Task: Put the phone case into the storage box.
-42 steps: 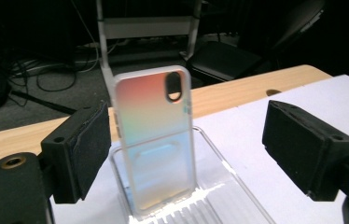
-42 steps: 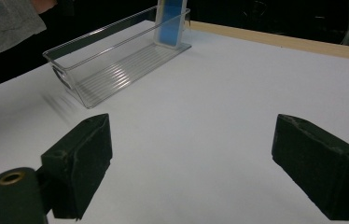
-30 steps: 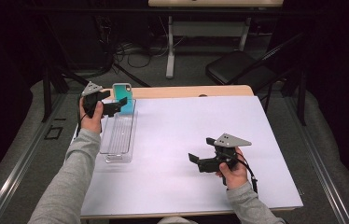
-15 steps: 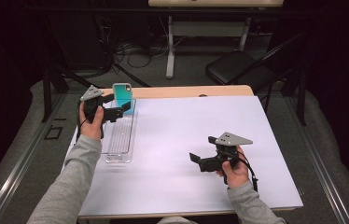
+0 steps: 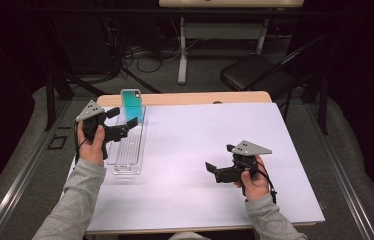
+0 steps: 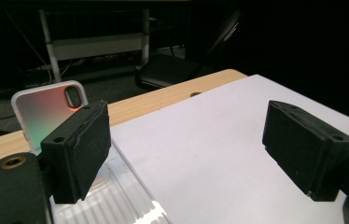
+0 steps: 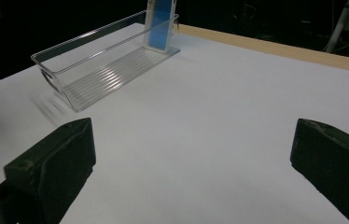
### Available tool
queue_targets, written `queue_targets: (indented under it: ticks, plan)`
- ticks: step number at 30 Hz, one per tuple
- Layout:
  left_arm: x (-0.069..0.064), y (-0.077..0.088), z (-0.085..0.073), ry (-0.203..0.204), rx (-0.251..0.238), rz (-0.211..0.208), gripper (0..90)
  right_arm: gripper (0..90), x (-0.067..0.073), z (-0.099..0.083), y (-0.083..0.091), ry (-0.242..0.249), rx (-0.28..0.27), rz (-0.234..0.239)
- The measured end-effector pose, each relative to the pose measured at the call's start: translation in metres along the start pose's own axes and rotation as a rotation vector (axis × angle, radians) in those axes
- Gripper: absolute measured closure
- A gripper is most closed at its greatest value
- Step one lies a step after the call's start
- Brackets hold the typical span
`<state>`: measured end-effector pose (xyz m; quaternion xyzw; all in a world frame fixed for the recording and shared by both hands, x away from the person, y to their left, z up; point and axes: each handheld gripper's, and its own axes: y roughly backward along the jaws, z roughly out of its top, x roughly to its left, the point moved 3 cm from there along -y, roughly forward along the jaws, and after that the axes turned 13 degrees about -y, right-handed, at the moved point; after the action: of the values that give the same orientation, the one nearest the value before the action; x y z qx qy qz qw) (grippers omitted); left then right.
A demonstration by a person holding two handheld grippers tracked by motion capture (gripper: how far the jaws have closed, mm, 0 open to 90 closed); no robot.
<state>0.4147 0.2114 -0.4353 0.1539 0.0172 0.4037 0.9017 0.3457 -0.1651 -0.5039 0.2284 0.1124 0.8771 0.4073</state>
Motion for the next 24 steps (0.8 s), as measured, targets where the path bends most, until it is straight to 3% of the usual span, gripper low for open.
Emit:
queue_targets:
  ticks: [8, 24]
  plan:
    - [-0.013, 0.011, -0.005, -0.051, 0.02, 0.004, 15.6, 0.0, 0.001, 0.0, 0.004, 0.018, 0.003, -0.013]
    - [-0.035, 0.036, -0.029, -0.006, -0.009, -0.006, 15.6, 0.0, 0.001, 0.002, 0.014, 0.032, -0.006, -0.018]
